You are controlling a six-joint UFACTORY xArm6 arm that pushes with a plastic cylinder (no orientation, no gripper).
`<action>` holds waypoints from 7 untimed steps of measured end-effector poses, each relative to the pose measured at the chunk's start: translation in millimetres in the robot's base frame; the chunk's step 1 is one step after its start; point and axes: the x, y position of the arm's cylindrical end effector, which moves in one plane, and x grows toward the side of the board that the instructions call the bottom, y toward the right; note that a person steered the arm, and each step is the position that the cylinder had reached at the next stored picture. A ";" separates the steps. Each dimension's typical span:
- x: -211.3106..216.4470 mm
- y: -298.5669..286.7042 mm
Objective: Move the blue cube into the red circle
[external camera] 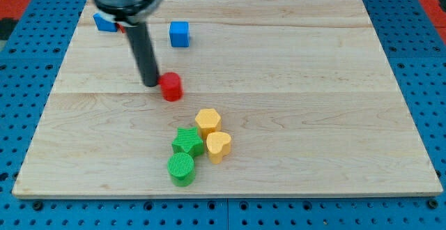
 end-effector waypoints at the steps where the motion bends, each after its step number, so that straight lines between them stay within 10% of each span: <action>1: 28.1 23.8; 2: 68.7 24.8; 5: -82.6 -49.4; 7: -137.8 60.8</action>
